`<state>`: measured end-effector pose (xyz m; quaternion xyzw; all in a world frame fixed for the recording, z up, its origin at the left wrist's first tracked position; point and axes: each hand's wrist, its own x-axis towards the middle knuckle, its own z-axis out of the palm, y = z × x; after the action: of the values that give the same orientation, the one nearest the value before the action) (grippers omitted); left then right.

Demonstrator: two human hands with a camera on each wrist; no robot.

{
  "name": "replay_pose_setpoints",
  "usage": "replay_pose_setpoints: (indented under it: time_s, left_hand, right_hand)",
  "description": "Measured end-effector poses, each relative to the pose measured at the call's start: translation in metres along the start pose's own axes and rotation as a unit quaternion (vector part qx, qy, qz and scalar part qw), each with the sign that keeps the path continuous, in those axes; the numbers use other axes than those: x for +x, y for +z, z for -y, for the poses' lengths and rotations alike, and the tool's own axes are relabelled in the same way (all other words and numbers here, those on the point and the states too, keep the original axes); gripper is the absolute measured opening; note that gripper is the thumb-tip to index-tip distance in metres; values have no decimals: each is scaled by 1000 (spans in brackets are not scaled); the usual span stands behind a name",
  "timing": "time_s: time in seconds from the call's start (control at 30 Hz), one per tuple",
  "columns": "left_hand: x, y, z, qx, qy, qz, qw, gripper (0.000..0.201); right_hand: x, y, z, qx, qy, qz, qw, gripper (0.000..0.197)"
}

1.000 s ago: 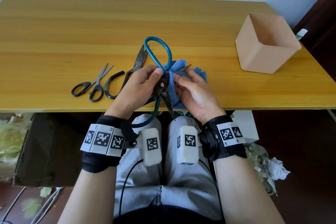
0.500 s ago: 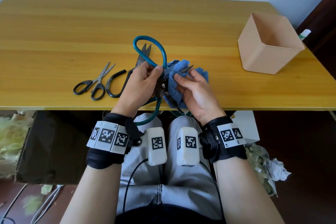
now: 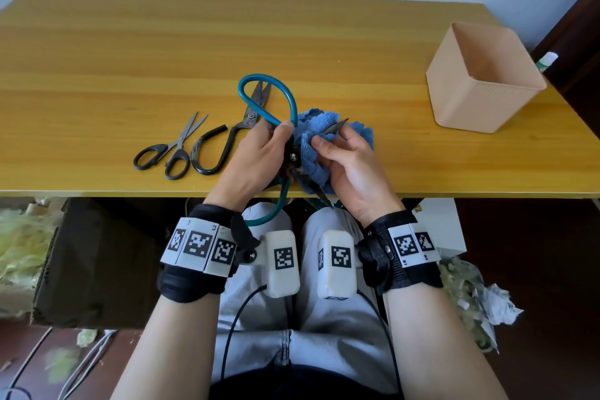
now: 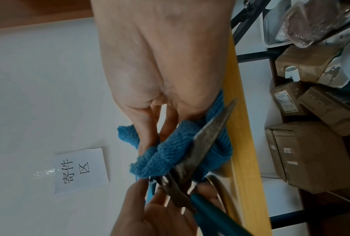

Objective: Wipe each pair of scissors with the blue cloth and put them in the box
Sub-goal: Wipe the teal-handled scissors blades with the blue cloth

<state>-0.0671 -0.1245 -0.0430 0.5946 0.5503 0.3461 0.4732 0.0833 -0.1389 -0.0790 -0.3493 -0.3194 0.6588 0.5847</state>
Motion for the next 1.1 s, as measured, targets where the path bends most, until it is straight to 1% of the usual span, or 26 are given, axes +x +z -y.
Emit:
replay_pose_setpoints:
  time_s: [0.07,0.17,0.3,0.4,0.47,0.5,0.57,0.7,0.77,0.83,0.93,0.97,1.1]
  left_hand:
    - [-2,1,3,10,0,24,1000,40]
    - [-7,4,5,-4,28,48,998,30]
    - [-10,2,5,-28,55,55,997,27]
    - [-14,2,-1,-54,73,52,994,11]
    - [-15,2,-2,-65,76,49,994,18]
    - [-15,1,-2,-71,75,51,993,18]
    - [-15,1,0,-76,70,49,993,11]
    - [-12,0,2,-85,62,43,994,14]
    - [-11,-2,4,-89,55,42,994,10]
    - [-9,-2,6,-79,51,40,995,9]
    - [-9,1,8,-55,50,36,997,11]
    - [-9,1,9,-54,49,35,997,11]
    - [-10,0,9,-46,48,29,997,15]
  right_hand:
    - [0,-1,-1,9,-2,2,1000,25]
    - [0,-2,-2,10,-8,3,1000,25]
    - [0,-4,-1,24,-2,16,1000,28]
    - [0,-2,-1,26,-3,10,1000,30]
    - [0,-1,0,23,-4,6,1000,27]
    - [0,0,-1,23,-5,1,1000,27]
    - [1,-1,-1,22,-11,-7,1000,27]
    - [3,-1,-3,23,-20,-30,999,20]
    - [4,-1,-3,21,-21,-33,999,17]
    - [4,-2,-3,3,-16,-25,1000,22]
    - [4,-2,-3,-29,4,-18,999,40]
    - [4,-3,-3,-38,9,-16,999,43]
    - [3,-2,-2,-73,20,4,997,41]
